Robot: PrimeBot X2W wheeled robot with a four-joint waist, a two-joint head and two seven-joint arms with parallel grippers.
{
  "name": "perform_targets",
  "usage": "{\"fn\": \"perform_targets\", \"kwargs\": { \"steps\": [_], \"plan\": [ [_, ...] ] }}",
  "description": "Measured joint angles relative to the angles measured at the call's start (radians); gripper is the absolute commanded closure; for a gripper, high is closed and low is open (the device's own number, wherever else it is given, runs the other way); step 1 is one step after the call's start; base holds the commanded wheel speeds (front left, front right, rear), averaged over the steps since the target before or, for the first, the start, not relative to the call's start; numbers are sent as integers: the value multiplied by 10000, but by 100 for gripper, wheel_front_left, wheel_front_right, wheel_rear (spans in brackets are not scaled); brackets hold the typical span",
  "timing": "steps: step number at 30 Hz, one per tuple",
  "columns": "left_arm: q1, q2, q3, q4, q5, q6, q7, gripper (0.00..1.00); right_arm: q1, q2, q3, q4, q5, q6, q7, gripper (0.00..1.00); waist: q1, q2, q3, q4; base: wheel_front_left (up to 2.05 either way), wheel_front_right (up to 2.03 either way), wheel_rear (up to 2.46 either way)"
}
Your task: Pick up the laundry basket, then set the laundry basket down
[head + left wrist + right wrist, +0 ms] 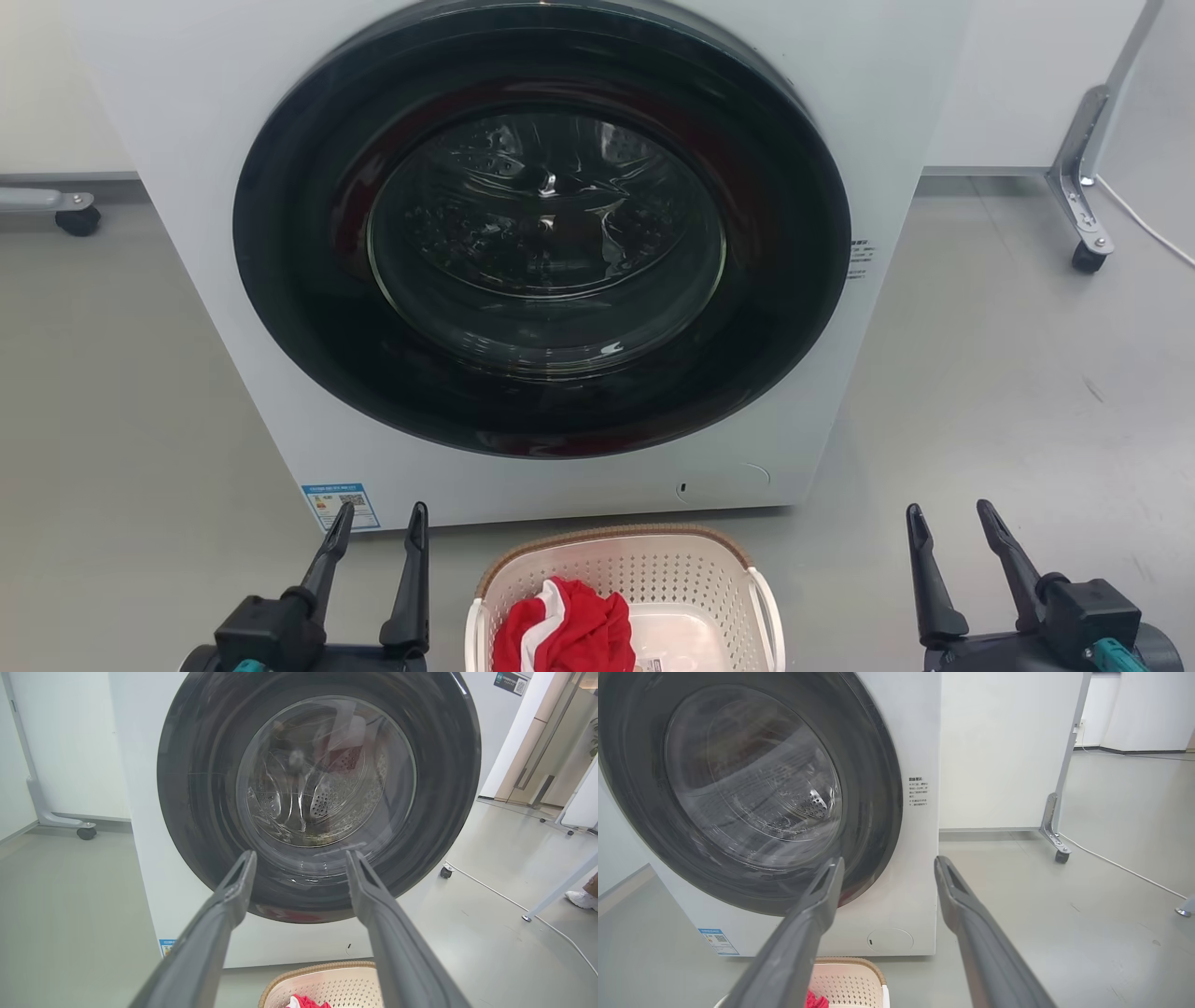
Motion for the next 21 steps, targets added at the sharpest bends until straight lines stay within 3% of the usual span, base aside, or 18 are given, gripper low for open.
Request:
{"fn": "perform_targets", "kwargs": {
  "steps": [8, 21],
  "plan": [
    [182, -38, -71, -65, 688, 221, -265, 0, 59, -27, 115, -56, -834, -165, -261, 0, -1, 0, -29, 16, 0, 0, 0],
    [190, -171, 134, -81, 834, 257, -263, 0, 197, 2, -36, -65, -821, -182, -288, 0, 0, 0, -50, 54, 0, 0, 0]
  ]
}}
